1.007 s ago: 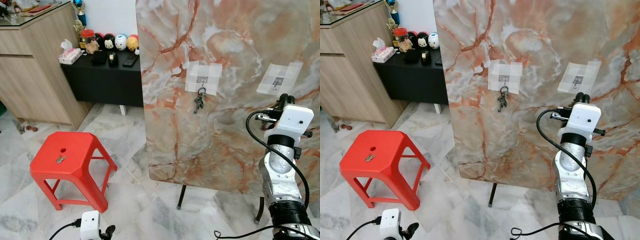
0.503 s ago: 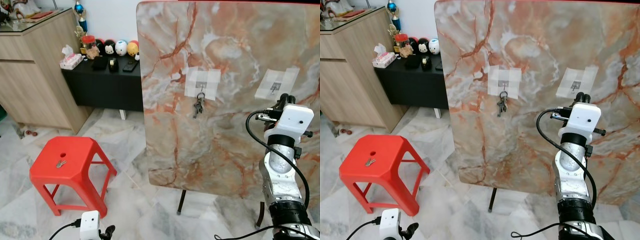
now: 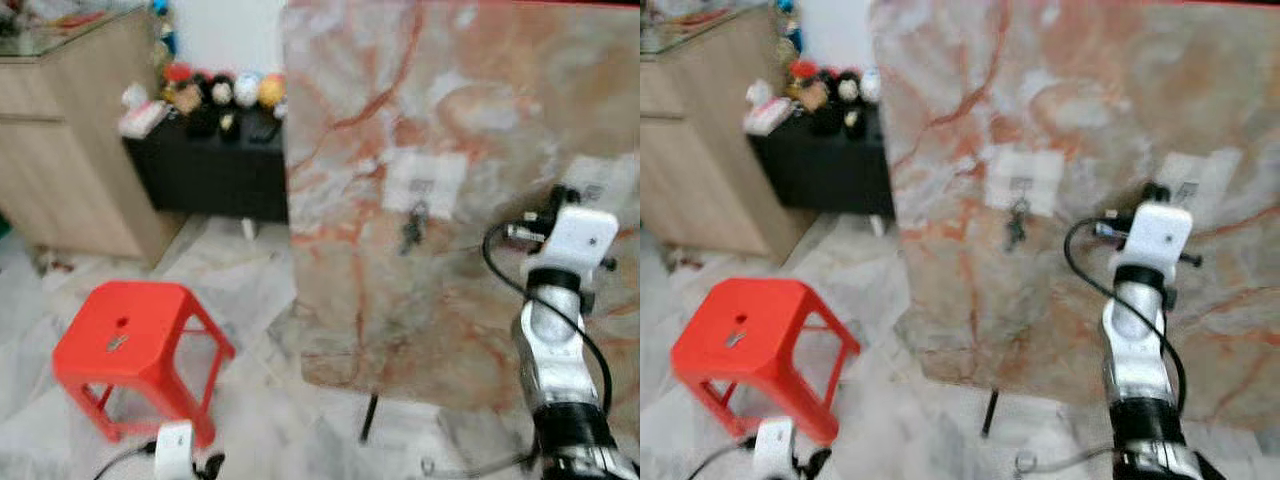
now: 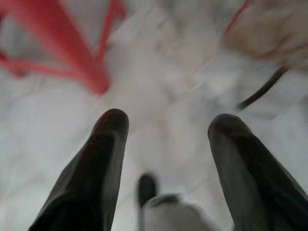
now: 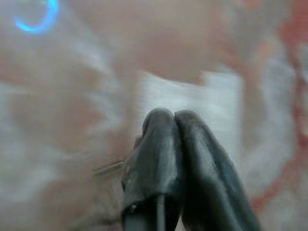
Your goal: Hang keys on a hook
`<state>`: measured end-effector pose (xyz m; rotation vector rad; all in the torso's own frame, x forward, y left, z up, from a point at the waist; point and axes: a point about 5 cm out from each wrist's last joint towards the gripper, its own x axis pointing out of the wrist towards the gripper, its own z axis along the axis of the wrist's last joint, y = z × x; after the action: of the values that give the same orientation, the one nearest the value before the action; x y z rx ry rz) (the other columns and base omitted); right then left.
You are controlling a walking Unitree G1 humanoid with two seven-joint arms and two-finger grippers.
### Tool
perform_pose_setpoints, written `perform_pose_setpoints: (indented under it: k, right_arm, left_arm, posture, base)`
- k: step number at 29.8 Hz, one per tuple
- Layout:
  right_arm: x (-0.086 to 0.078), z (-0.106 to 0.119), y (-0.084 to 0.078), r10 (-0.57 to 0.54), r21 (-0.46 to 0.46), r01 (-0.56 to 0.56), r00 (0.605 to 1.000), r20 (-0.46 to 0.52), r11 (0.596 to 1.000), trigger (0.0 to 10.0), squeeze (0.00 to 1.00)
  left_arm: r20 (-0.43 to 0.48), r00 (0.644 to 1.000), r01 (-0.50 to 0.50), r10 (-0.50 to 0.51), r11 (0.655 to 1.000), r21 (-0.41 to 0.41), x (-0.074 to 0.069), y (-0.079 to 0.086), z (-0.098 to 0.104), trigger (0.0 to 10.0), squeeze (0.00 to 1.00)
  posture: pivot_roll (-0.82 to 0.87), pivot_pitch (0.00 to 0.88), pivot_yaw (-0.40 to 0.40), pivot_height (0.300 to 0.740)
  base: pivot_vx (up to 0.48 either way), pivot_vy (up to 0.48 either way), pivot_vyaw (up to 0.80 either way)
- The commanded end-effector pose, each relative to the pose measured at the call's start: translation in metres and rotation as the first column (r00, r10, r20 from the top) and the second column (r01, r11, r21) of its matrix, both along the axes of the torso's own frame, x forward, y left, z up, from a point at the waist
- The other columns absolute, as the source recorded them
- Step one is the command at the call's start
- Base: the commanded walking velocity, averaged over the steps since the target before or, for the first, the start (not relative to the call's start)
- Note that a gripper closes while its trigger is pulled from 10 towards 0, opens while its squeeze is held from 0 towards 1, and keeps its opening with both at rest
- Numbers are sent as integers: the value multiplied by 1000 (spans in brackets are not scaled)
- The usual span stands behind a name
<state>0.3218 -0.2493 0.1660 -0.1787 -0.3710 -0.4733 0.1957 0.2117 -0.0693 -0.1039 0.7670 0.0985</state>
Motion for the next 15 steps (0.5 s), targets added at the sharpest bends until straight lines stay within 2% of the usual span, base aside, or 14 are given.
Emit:
perform_pose_setpoints:
  k: [1,15]
  right_arm:
    - [3,13,9,18,-5,-18,998,55,1000,10000,0]
    - [2,20,5,-1,-10,2,997,81,1000,10000,0]
  left_arm:
    - [-20,1000,-12,13,1000,6,-9,4,-4,10000,0]
    - [9,1000,3,-3,1000,0,-6,-6,-3,10000,0]
  posture:
    - [-10,0,-1,740]
    - [-13,0,3,740]
  base:
    - [0,0,0]
    - [0,0,0]
